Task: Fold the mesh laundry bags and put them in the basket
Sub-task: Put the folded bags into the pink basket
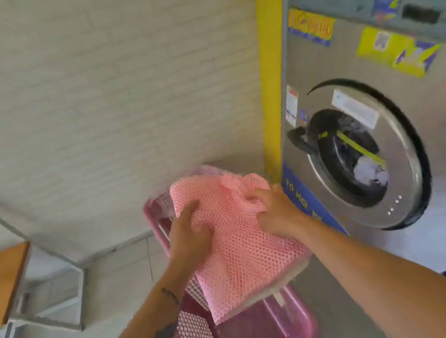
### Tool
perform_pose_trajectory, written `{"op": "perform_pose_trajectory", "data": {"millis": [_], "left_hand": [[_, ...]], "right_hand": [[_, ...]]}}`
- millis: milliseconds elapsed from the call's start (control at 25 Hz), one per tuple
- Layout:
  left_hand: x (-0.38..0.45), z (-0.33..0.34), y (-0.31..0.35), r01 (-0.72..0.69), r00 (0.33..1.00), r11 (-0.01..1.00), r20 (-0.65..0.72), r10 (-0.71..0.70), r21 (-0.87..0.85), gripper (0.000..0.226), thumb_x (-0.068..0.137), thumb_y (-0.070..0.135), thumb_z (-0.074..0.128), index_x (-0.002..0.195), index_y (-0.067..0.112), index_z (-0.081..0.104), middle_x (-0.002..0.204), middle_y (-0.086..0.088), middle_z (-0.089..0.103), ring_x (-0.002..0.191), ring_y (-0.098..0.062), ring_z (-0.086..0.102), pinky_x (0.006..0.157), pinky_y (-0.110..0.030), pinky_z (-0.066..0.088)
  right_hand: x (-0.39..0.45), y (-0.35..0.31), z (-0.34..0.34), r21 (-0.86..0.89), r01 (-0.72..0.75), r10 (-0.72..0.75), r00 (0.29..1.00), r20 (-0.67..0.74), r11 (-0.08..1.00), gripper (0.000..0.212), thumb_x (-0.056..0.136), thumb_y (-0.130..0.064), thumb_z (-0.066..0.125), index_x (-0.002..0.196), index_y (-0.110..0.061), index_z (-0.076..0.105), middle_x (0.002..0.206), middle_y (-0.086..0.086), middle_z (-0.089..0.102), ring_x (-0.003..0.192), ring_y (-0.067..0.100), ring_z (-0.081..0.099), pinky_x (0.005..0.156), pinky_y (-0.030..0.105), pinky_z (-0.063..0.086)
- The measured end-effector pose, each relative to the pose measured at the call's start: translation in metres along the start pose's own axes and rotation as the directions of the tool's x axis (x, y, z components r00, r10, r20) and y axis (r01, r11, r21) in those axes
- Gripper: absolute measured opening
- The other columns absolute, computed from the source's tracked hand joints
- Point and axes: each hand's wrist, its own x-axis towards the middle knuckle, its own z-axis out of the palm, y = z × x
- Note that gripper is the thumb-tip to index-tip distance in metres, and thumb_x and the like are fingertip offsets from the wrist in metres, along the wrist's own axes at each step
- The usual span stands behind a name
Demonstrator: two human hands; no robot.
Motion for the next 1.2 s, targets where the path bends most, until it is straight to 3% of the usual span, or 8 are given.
{"op": "perform_pose_trajectory", "data": {"millis": [80,320,440,640,800,920,1000,1200], "left_hand": [[0.007,0.017,-0.089,0.111,0.993,0.993,0.032,-0.112,0.045,0.056,0.089,0.011,0.062,0.135,0.04,0.048,0.131,0.001,0.046,0.073,-0.017,0.067,0.052,-0.028,0.059],[0.011,0.084,-0.287,0.316,0.93,0.937,0.147,-0.337,0.148,0.059,0.094,0.009,0.056,0.142,0.039,0.041,0.14,-0.006,0.032,0.081,-0.004,0.047,0.046,-0.007,0.044],[0.019,0.123,-0.351,0.363,0.889,0.916,0.231,-0.395,0.169,0.059,0.094,0.008,0.056,0.141,0.041,0.042,0.15,-0.009,0.022,0.087,-0.01,0.052,0.053,-0.011,0.051],[0.041,0.172,-0.416,0.432,0.812,0.87,0.317,-0.49,0.236,0.07,0.093,0.006,0.055,0.146,0.044,0.03,0.158,-0.003,0.004,0.087,-0.014,0.054,0.053,-0.02,0.056],[0.049,0.179,-0.436,0.378,0.807,0.836,0.3,-0.508,0.398,0.066,0.089,0.006,0.055,0.147,0.03,0.034,0.155,-0.003,0.007,0.115,-0.029,0.053,0.076,-0.033,0.06],[0.047,0.17,-0.41,0.404,0.79,0.835,0.318,-0.524,0.373,0.055,0.088,0.002,0.051,0.138,0.024,0.047,0.15,-0.006,0.023,0.088,-0.02,0.063,0.055,-0.024,0.054],[0.044,0.16,-0.377,0.38,0.796,0.863,0.359,-0.488,0.332,0.047,0.09,0.002,0.048,0.132,0.021,0.054,0.142,-0.006,0.041,0.067,-0.013,0.061,0.041,-0.015,0.042],[0.021,0.124,-0.259,0.143,0.85,0.935,0.444,-0.285,0.326,0.034,0.096,0.019,0.041,0.122,0.03,0.06,0.118,0.003,0.063,0.068,-0.016,0.068,0.056,-0.026,0.057]], "right_hand": [[0.022,0.032,0.08,-0.02,-0.082,0.083,0.992,0.092,0.996,0.064,0.079,0.001,0.051,0.134,-0.031,0.055,0.129,0.008,0.034,0.116,0.03,0.056,0.088,0.021,0.044],[0.059,0.139,0.264,-0.033,-0.31,0.308,0.918,0.249,0.95,0.073,0.08,0.014,0.052,0.139,-0.029,0.051,0.155,0.006,0.019,0.077,0.003,0.048,0.051,0.017,0.05],[0.076,0.196,0.318,-0.044,-0.359,0.358,0.898,0.254,0.932,0.077,0.077,0.016,0.052,0.139,-0.03,0.051,0.149,0.004,0.026,0.084,0.014,0.058,0.05,0.025,0.056],[0.103,0.269,0.376,-0.115,-0.316,0.335,0.908,0.25,0.942,0.064,0.089,0.002,0.055,0.144,-0.029,0.044,0.144,0.004,0.029,0.097,0.017,0.056,0.047,0.015,0.042],[0.112,0.287,0.381,-0.133,-0.234,0.263,0.923,0.28,0.963,0.061,0.093,-0.014,0.059,0.148,-0.027,0.038,0.147,0.001,0.035,0.116,0.021,0.053,0.075,0.022,0.05],[0.102,0.279,0.359,-0.095,-0.276,0.292,0.897,0.333,0.956,0.049,0.091,-0.012,0.058,0.139,-0.021,0.051,0.137,0.004,0.052,0.096,0.015,0.062,0.062,0.02,0.048],[0.091,0.263,0.332,-0.082,-0.287,0.297,0.886,0.355,0.954,0.041,0.091,-0.011,0.057,0.132,-0.017,0.056,0.134,0.007,0.059,0.098,0.018,0.063,0.073,0.027,0.052],[0.045,0.192,0.223,-0.03,-0.296,0.292,0.915,0.279,0.955,0.044,0.092,-0.016,0.05,0.135,-0.022,0.054,0.138,0.006,0.058,0.096,0.016,0.063,0.081,0.029,0.05]]}}
